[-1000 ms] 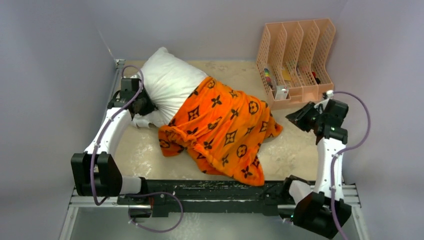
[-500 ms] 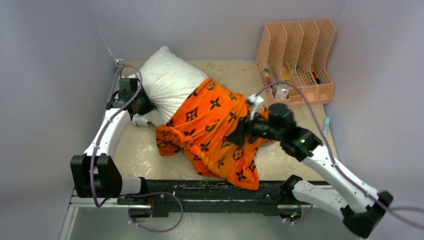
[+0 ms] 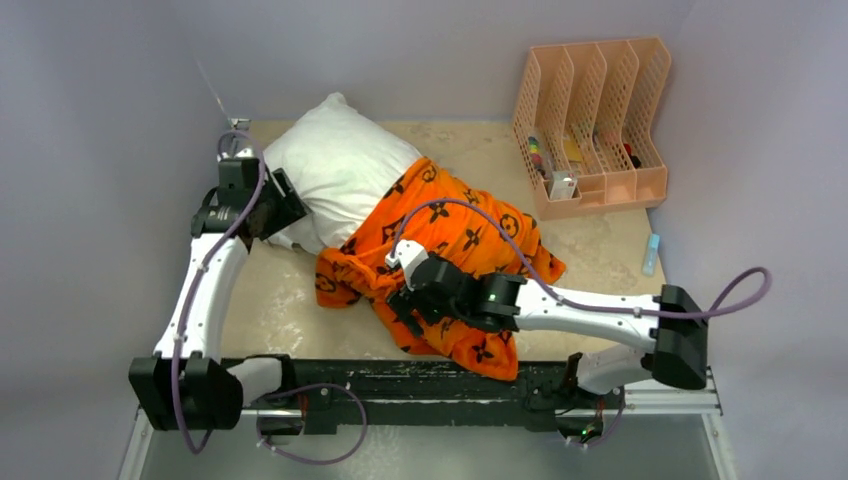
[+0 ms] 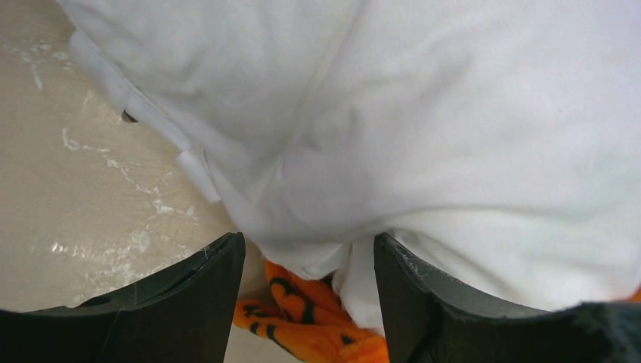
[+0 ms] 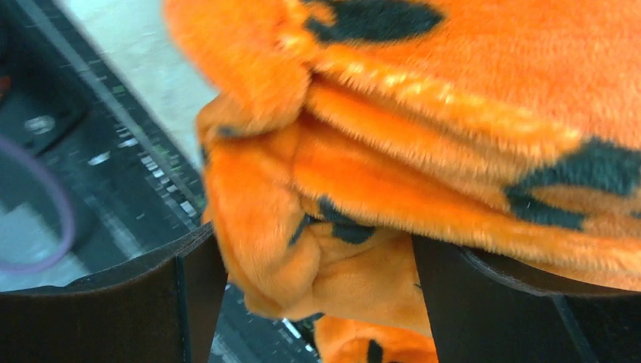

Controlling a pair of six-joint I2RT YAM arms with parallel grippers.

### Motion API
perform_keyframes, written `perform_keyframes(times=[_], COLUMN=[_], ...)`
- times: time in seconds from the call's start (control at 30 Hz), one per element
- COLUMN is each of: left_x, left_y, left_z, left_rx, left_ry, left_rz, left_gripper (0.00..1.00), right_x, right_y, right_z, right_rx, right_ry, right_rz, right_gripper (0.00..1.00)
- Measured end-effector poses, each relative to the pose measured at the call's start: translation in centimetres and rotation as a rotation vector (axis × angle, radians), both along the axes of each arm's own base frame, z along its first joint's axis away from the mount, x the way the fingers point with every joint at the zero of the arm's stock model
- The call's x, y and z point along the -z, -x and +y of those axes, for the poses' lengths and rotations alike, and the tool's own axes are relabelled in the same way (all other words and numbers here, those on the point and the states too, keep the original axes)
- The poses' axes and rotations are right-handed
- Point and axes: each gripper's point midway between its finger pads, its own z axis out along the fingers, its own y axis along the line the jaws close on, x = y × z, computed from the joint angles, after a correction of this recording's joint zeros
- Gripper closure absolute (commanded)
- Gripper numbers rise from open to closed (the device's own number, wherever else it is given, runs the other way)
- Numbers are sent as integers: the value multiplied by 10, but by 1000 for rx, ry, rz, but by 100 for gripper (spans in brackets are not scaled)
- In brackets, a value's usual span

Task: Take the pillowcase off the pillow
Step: Remove the pillow from the pillowcase.

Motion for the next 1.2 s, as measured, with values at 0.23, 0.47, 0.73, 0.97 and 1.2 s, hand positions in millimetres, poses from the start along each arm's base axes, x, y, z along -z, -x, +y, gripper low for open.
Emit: perform_keyframes(times=[0.23,0.47,0.73,0.97,1.2], left_x=[-45,10,56,30,77], left_y=[45,76,48,8,4], left_z=[13,3,-15,-18,-35], left_rx=[-127,-230,-300,-301,-294], left_ry=[-1,141,374,504,636], left_rz=[-130,-103,-213,-466,-476], left_gripper=[34,25,21,19,39], right_x=[18,7,8,10,6], right_y=[-38,-49,-49,-45,-39], right_z=[-9,-10,-10,-8,-5], right_rx=[191,219,208,200,183], right_ry=[159,118,71,54,50], right_rz=[-121,-122,-28,21,59], right_gripper=[62,100,100,100,100])
